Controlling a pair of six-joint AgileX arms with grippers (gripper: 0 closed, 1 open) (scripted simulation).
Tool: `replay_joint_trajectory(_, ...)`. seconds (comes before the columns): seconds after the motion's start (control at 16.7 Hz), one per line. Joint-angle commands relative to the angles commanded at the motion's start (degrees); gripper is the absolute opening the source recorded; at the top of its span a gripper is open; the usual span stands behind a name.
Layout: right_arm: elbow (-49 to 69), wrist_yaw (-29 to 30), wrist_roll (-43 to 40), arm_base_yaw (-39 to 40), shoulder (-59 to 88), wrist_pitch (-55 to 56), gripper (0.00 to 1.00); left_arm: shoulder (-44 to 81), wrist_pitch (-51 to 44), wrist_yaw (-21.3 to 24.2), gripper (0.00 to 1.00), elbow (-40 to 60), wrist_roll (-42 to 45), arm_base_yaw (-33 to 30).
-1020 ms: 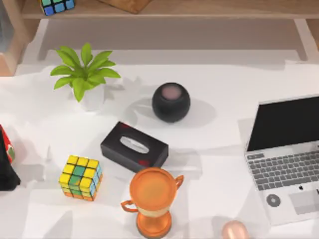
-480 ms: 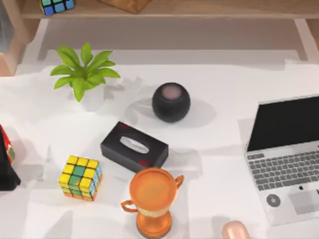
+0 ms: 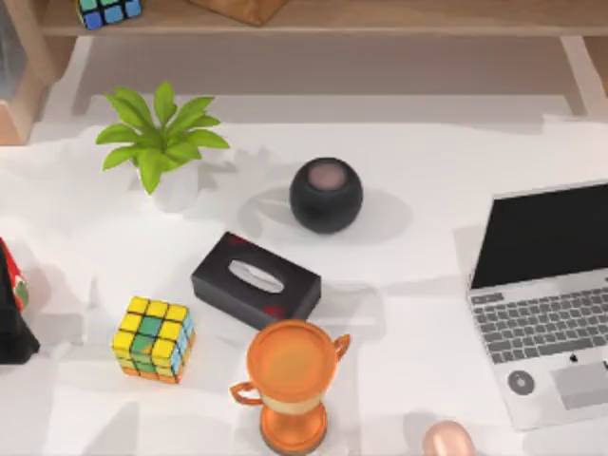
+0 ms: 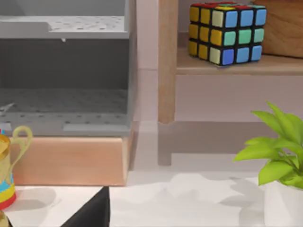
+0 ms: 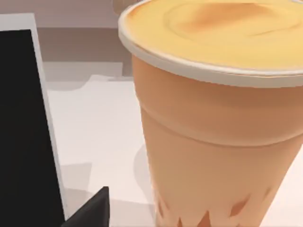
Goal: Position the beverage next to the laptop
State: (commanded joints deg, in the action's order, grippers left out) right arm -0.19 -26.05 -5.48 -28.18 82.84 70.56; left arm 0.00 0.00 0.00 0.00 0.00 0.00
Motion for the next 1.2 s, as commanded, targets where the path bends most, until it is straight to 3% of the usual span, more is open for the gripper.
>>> replay_joint_trajectory(0.6, 13.87, 8.13, 1.79, 7.64, 20.54, 7.19, 1.0, 0.0, 0.0, 0.0, 1.0, 0.0, 0.0, 0.0)
replay_joint_trajectory(0.96, 15.42, 9.23, 2.06, 8.96, 22.5, 7.85, 1.0, 0.0, 0.0, 0.0, 1.0, 0.0, 0.0, 0.0)
replay_joint_trajectory(1.2, 15.42, 9.23, 2.06, 8.96, 22.5, 7.85, 0.7, 0.0, 0.0, 0.0, 1.0, 0.0, 0.0, 0.0)
